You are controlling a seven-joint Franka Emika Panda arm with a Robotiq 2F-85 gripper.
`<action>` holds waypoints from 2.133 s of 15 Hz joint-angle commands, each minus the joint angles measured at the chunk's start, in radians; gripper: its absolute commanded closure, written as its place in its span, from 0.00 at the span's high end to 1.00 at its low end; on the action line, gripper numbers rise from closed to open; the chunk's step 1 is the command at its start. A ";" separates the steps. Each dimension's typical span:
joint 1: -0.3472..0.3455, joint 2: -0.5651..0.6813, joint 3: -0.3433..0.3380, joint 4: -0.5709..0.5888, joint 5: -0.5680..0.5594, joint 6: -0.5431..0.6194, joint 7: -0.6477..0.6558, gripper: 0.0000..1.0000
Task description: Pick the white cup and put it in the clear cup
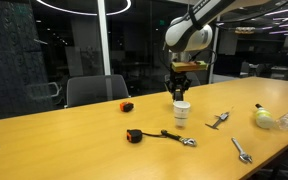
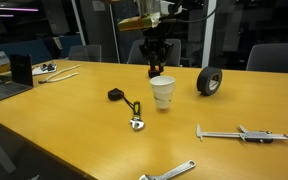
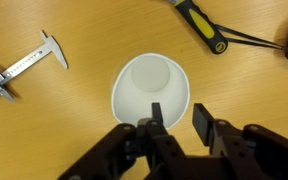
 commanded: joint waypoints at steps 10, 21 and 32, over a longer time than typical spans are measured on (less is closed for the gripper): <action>0.023 -0.039 -0.012 0.058 0.005 -0.109 0.022 1.00; 0.056 -0.486 0.021 -0.180 0.060 -0.382 -0.068 1.00; 0.064 -0.886 0.021 -0.487 0.115 -0.461 -0.148 1.00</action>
